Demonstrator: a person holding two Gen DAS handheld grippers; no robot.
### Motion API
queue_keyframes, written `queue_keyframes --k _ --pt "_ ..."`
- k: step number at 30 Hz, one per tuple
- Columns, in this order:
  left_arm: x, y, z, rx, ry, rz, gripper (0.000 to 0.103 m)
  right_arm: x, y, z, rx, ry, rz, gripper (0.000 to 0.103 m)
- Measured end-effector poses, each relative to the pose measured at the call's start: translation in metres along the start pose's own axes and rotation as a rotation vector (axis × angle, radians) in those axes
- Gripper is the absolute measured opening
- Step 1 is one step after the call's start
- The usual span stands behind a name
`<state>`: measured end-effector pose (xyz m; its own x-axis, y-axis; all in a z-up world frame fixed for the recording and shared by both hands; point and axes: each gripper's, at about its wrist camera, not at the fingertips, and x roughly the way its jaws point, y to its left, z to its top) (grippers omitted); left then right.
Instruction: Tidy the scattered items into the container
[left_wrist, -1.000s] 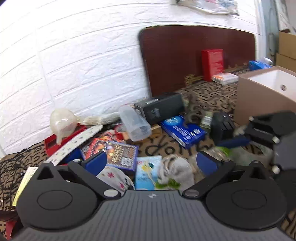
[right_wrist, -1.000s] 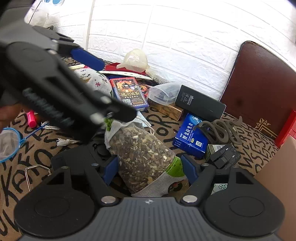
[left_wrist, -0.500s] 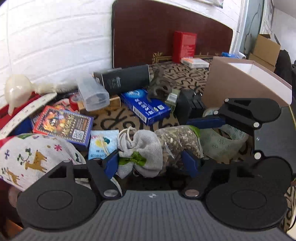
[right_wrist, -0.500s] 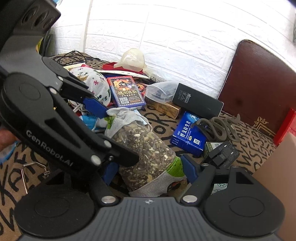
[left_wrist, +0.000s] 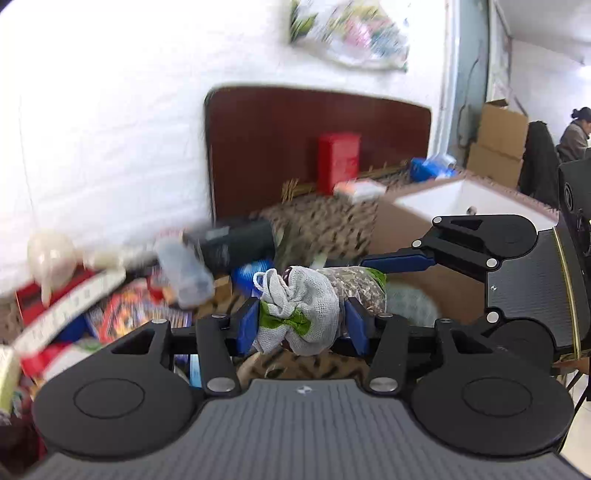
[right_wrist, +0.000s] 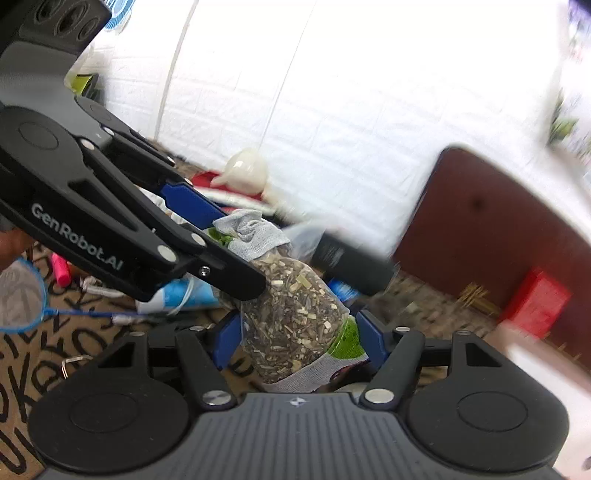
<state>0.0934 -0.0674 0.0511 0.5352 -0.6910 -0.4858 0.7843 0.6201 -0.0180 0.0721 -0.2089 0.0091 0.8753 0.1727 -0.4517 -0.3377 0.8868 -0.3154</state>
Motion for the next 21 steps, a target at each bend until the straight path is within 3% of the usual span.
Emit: queue_keyframes --k 5,11,17,21 --pt "-0.012 -0.030 0.028 0.042 -0.067 -0.038 0.049 -0.037 -0.022 0.009 -0.014 -0.033 -0.090 0.067" --pt "0.023 -0.090 0.057 0.090 -0.104 -0.129 0.049 -0.089 -0.068 -0.013 0.012 -0.002 -0.223 0.067" --pt "0.080 -0.147 0.065 0.119 -0.065 -0.208 0.051 -0.118 -0.110 -0.058 0.063 0.090 -0.320 0.067" --pt "0.106 -0.166 0.055 0.128 -0.004 -0.199 0.054 -0.112 -0.118 -0.082 0.099 0.147 -0.327 0.067"
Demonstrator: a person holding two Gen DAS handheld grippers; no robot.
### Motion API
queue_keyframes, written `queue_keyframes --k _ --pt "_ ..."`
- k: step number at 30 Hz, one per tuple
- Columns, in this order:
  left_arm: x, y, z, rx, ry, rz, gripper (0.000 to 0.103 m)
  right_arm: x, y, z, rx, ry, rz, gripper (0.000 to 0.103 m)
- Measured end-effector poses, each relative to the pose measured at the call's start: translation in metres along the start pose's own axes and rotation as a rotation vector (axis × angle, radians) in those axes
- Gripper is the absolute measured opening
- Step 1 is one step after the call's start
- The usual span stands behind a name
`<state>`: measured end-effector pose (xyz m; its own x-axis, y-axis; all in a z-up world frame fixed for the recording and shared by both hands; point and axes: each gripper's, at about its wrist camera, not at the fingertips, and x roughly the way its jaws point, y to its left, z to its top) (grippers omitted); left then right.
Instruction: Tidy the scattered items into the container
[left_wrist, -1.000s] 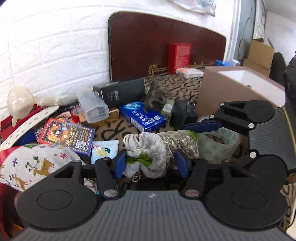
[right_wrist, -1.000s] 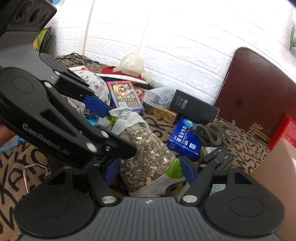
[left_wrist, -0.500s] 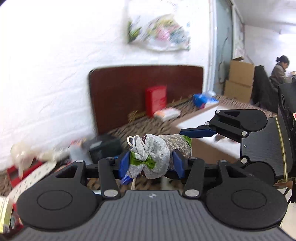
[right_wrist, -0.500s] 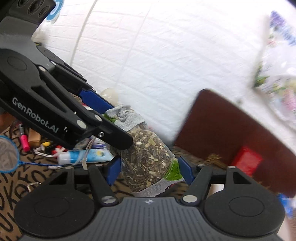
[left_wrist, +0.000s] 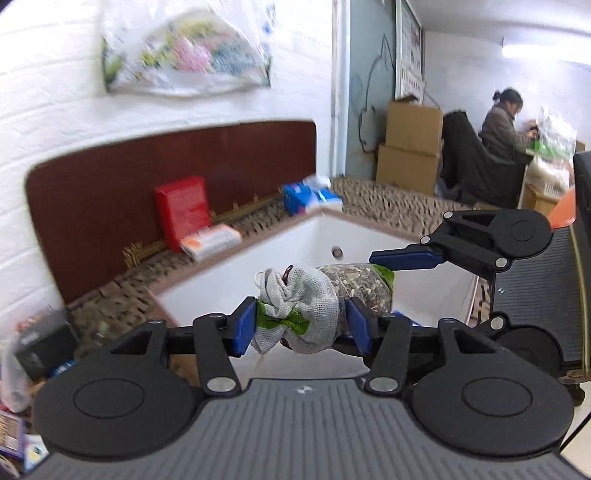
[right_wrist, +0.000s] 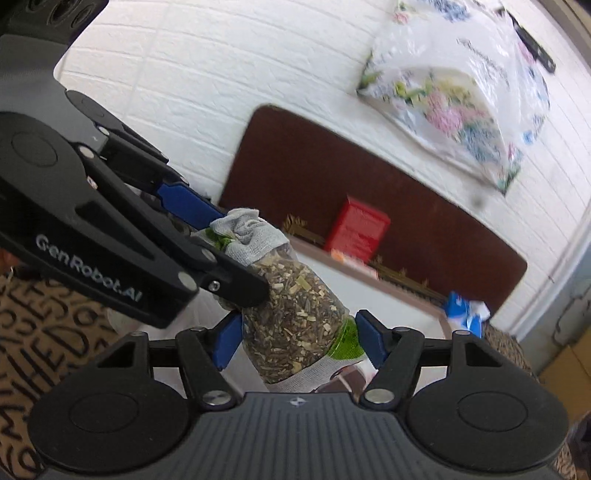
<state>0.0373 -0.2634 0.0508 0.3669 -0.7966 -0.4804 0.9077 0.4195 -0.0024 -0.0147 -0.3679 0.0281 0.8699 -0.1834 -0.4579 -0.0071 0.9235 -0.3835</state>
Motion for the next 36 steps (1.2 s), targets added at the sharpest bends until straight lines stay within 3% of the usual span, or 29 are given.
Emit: queue_keyframes --k 4,8,13,18,24,29,36 --pt "0.002 -0.002 -0.011 -0.001 0.040 0.033 0.060 0.008 0.000 -0.010 0.041 0.017 0.014 0.068" --pt "-0.009 -0.001 -0.012 -0.031 0.026 0.078 0.078 0.004 0.004 -0.006 0.029 -0.009 0.005 0.071" --pt "-0.034 0.006 -0.013 -0.071 -0.019 0.101 0.085 -0.012 0.012 -0.001 0.011 -0.078 -0.032 0.085" --pt "-0.068 0.012 -0.028 -0.105 -0.073 0.165 0.089 -0.026 0.032 0.010 0.022 -0.148 0.030 0.091" --pt "-0.107 0.040 -0.063 -0.210 -0.072 0.269 0.096 -0.027 0.087 0.025 -0.040 -0.196 0.143 0.091" --pt "-0.122 0.059 -0.098 -0.251 -0.005 0.440 0.098 -0.011 0.137 0.024 -0.127 -0.158 0.210 0.095" --pt "-0.109 0.090 -0.144 -0.339 0.129 0.539 0.096 0.009 0.192 0.005 -0.203 -0.063 0.284 0.095"
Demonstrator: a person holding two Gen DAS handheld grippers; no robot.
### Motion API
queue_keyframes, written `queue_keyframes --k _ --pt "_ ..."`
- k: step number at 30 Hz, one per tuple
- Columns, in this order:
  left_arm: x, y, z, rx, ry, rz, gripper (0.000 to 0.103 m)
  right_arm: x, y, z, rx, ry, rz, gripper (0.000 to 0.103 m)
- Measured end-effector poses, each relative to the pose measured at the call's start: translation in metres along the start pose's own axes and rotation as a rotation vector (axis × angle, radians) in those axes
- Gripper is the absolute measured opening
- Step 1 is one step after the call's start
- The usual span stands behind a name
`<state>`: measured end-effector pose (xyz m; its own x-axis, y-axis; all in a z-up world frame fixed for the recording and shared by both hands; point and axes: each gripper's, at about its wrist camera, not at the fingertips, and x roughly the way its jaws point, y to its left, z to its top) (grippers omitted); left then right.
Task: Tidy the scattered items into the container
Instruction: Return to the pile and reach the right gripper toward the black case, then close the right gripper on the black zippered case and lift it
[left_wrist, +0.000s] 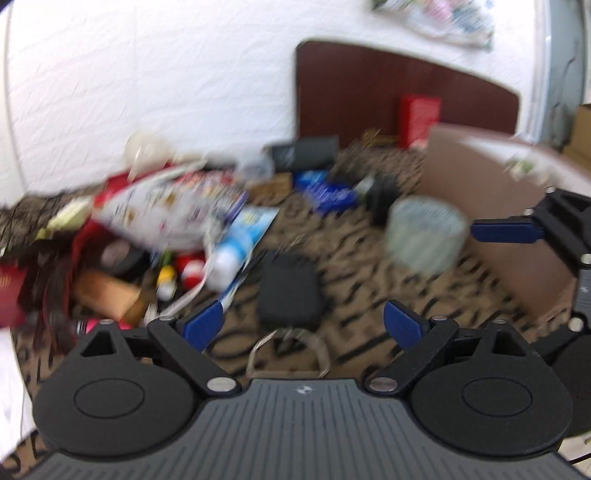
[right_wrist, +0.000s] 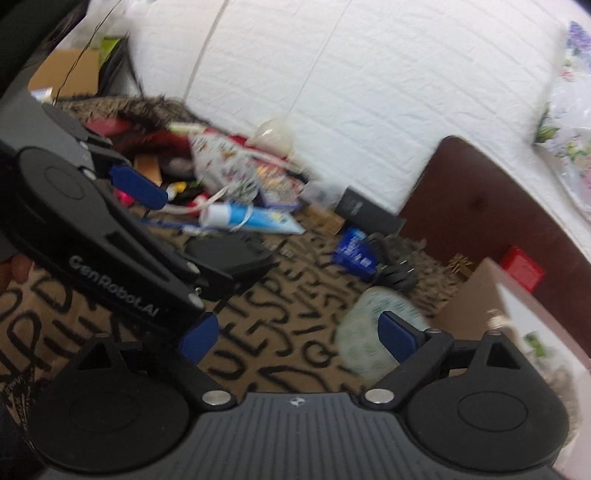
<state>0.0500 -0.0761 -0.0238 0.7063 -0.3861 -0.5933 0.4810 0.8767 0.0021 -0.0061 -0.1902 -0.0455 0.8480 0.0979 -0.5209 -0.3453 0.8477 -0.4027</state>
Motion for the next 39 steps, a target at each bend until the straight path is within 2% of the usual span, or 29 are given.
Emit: queue_keyframes --k 4,7,12,14,16,20,23,25,31,32,33,36,38,39 --pt "0.013 0.013 -0.018 0.042 0.042 0.087 0.096 0.007 0.012 -0.005 -0.003 0.040 0.015 0.095" --pt "0.013 0.035 -0.024 -0.005 0.047 0.082 0.098 0.005 0.009 -0.006 0.017 0.039 0.016 0.096" --pt "0.009 0.067 -0.024 -0.037 0.030 0.196 0.099 0.009 0.001 -0.002 0.052 0.015 0.038 0.100" --pt "0.006 0.079 -0.022 -0.087 0.038 0.152 0.097 0.015 0.000 0.001 0.067 0.002 0.068 0.101" --pt "0.000 0.079 -0.020 -0.074 0.022 0.097 0.097 0.020 -0.001 0.004 0.086 -0.006 0.096 0.101" --pt "0.000 0.060 -0.016 0.090 0.012 0.034 0.098 0.036 -0.008 0.013 0.075 -0.026 0.154 0.101" --pt "0.010 0.052 -0.013 0.160 0.038 0.015 0.096 0.051 -0.010 0.023 -0.007 -0.016 0.212 0.100" --pt "0.016 0.058 -0.011 0.148 0.048 -0.001 0.096 0.060 -0.012 0.029 -0.058 0.001 0.234 0.100" --pt "0.023 0.064 -0.008 0.154 0.043 -0.034 0.090 0.087 -0.023 0.034 -0.022 0.030 0.365 0.100" --pt "0.024 0.064 -0.009 0.158 0.039 -0.042 0.088 0.091 -0.024 0.032 -0.011 0.026 0.386 0.099" --pt "0.024 0.064 -0.009 0.159 0.037 -0.056 0.080 0.094 -0.025 0.031 0.004 0.025 0.407 0.099" --pt "0.032 0.064 -0.007 0.142 0.034 -0.074 0.075 0.100 -0.029 0.027 0.063 0.004 0.464 0.095" --pt "0.031 0.066 -0.008 0.131 0.028 -0.081 0.072 0.102 -0.031 0.025 0.106 0.001 0.501 0.086" --pt "0.030 0.066 -0.008 0.128 0.023 -0.084 0.072 0.101 -0.031 0.024 0.123 0.005 0.508 0.085"
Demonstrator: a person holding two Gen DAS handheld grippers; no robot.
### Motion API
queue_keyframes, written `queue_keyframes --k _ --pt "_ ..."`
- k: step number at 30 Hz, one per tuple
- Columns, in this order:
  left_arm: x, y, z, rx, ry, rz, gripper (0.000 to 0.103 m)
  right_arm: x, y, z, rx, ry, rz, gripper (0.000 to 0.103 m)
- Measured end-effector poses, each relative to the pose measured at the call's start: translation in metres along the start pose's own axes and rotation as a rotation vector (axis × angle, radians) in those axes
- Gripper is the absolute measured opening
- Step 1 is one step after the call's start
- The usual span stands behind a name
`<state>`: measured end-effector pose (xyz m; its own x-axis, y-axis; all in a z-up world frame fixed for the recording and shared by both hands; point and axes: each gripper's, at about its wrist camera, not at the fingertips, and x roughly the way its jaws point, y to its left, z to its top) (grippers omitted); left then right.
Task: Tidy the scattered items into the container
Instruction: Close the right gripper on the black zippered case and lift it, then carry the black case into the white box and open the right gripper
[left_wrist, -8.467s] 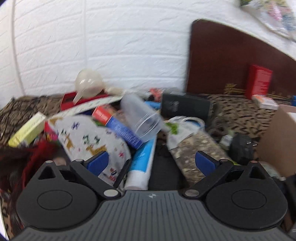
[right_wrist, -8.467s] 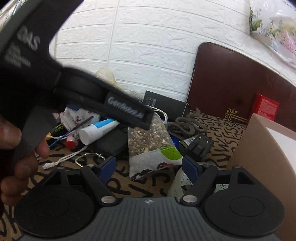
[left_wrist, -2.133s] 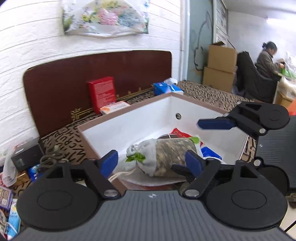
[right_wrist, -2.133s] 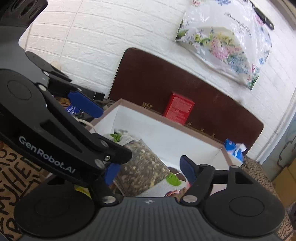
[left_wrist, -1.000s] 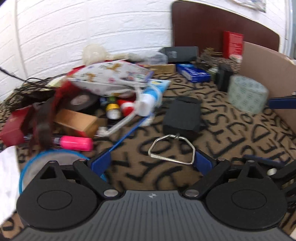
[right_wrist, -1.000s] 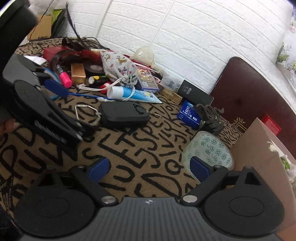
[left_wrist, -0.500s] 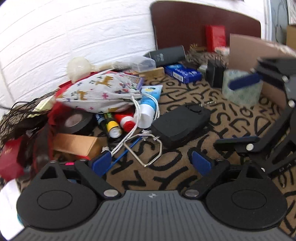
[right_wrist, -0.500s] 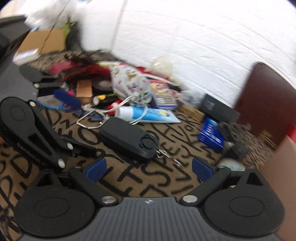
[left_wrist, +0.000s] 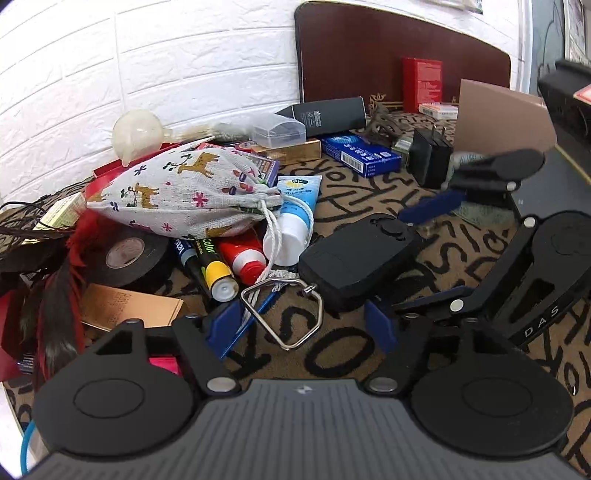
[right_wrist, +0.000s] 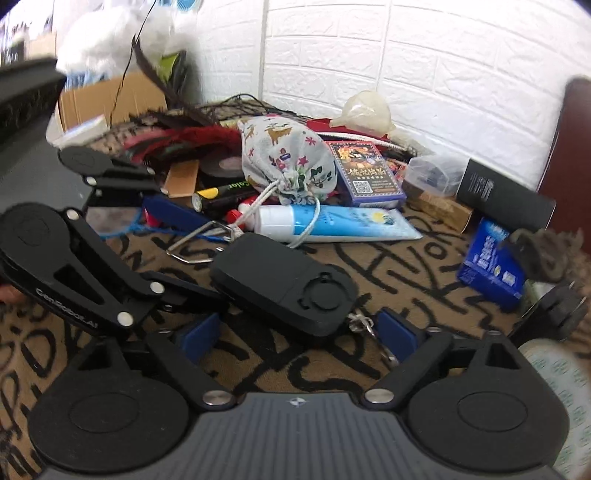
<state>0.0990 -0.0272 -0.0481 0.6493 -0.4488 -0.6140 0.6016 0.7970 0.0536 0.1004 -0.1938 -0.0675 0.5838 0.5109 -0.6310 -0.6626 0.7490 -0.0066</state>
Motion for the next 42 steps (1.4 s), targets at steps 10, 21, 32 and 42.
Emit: queue_keyframes --k 10,21,32,42 --pt "-0.039 -0.009 -0.015 -0.003 -0.078 -0.116 0.072 -0.044 0.027 -0.020 0.009 0.011 -0.021 0.072" --pt "-0.031 -0.038 -0.020 0.105 -0.028 -0.129 0.076 -0.063 0.044 -0.035 0.003 -0.003 -0.054 0.060" --pt "-0.023 -0.035 -0.023 0.127 0.013 -0.028 0.100 -0.048 0.030 -0.037 0.018 0.013 -0.035 0.093" --pt "-0.039 -0.034 -0.024 0.109 -0.084 -0.115 0.066 -0.063 0.031 -0.039 0.061 -0.035 -0.087 0.060"
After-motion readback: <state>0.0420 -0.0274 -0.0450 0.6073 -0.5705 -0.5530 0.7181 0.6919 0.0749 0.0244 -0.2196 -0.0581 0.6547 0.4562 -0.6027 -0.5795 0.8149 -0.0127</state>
